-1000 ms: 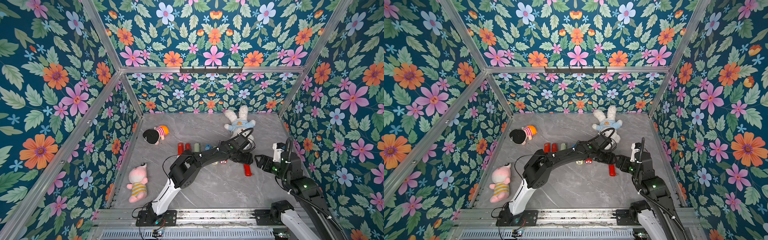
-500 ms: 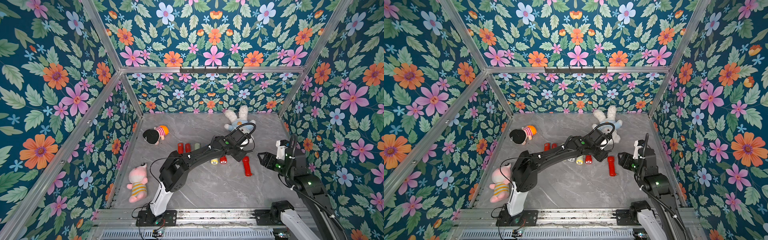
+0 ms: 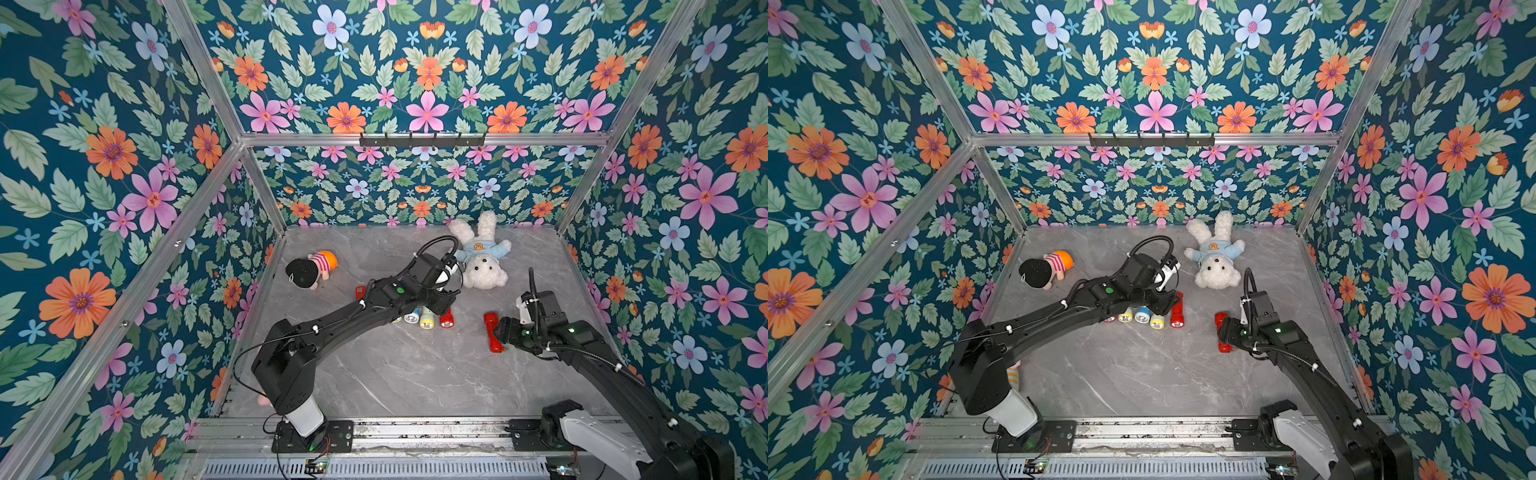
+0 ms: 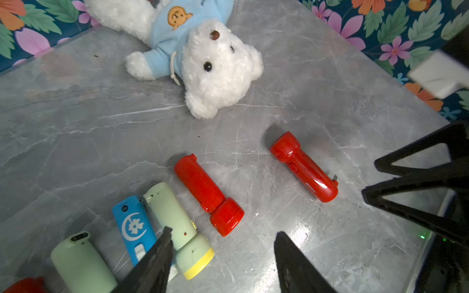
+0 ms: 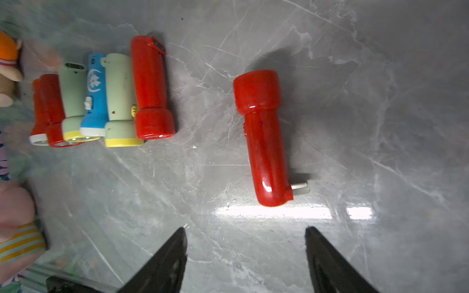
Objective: Close the plug at the bottom of the flashlight
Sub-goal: Pick up the flashlight from the center of the board.
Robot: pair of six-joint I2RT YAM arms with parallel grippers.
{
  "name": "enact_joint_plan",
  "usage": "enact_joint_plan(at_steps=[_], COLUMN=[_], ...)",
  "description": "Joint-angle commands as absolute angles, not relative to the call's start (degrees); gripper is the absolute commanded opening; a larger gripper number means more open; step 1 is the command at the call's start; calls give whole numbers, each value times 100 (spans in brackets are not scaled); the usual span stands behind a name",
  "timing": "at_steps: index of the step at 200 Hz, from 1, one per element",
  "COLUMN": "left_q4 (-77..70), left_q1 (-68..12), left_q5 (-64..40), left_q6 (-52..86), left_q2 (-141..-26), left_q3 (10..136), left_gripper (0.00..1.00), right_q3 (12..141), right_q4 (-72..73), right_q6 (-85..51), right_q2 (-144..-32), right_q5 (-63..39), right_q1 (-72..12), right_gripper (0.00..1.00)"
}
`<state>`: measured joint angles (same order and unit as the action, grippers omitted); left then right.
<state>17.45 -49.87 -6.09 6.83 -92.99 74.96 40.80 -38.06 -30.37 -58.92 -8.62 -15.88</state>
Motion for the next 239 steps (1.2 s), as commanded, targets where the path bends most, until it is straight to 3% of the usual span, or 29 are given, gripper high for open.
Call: enact_joint_plan(at_steps=[1,88,133,165,188,202,227,239], left_q4=[1270,984,971,937,923,913,840,834], left_q1=[-4905,-4712,-4651,-4608,-4566,-4540,-4509,-4477], left_q5=[-866,-954,-925,-906,-863,-837,-718,-606], left_q6=[957,1186,1273,1349,1449,1529,1658,1747], left_q2=[-9058,-8571,-8329,-8096,-7947,-7830,-7577,-7454], left_q3=[7257,6512,6279,6101,5975,5879,5646,5558], left_gripper=[66,68,68,68,68,68,68,68], right_q3=[4209,4469,4443,4429,4423,4350,4252,4294], right_q4=[-3544,-3025,-2504,-2179,-2127,-2108,-2190,-2283], right_q6=[-3131,-3103,-3226,-3210,-3178,-3135,-2939,-2677], right_q2=[-6426,-8139,-8612,-8905,-9021,-8964,-8637,-8406], right_q5=[-609,142,19,-252,-395,-424,-423,-386], right_q1=[-1633,-2101,-2101,-2101,-2105,-2102,-2163,-2303], right_gripper=[75,74,64,46,38,28,0,0])
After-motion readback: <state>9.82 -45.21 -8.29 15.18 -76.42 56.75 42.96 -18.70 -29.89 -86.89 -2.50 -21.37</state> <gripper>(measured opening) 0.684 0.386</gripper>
